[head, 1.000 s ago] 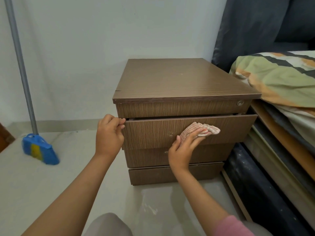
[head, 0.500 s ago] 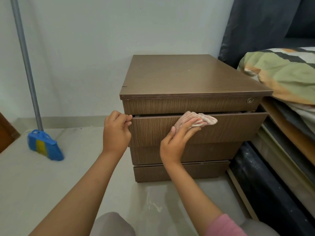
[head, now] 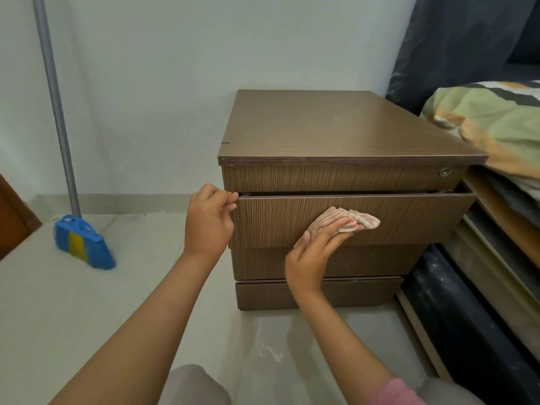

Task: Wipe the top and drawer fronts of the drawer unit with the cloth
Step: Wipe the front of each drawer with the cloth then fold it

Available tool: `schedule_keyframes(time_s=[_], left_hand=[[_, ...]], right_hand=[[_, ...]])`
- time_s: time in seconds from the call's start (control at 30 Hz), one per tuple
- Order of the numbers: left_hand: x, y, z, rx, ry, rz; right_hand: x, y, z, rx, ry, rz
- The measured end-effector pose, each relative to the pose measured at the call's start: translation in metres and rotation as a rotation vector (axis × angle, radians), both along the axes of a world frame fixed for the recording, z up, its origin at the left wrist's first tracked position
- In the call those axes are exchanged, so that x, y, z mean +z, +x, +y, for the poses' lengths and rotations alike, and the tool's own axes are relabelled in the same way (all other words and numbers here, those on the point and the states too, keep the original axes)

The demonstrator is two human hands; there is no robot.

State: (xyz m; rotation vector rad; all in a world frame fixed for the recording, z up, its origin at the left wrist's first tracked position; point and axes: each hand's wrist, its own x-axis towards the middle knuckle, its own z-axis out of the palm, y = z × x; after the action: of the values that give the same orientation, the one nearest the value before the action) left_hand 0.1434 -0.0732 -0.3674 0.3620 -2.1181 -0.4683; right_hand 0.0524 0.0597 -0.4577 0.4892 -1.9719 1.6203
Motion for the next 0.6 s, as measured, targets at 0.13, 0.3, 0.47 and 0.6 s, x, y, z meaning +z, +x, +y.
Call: schedule_keyframes(time_s=[0.13,0.3,0.47,0.6], left_hand=[[0.003,0.001,-0.004,-0.031,-0.011,-0.004],[0.002,-0.001,-0.009,-0.062,0.004,0.024],[0.000,-0.002,-0.017,-0.107,0.001,0.047],[-0.001,-0.008,-0.019,-0.110,0.011,0.088]], right_hand=[[0.025,0.012,-0.026,0.028,-0.093,-0.007],[0.026,0.043,-0.071,0.094,-0.102,0.049],[-0.014,0.047,-0.082,0.156,0.036,0.125],[-0.024,0.025,-0.057,0.096,0.028,0.108]])
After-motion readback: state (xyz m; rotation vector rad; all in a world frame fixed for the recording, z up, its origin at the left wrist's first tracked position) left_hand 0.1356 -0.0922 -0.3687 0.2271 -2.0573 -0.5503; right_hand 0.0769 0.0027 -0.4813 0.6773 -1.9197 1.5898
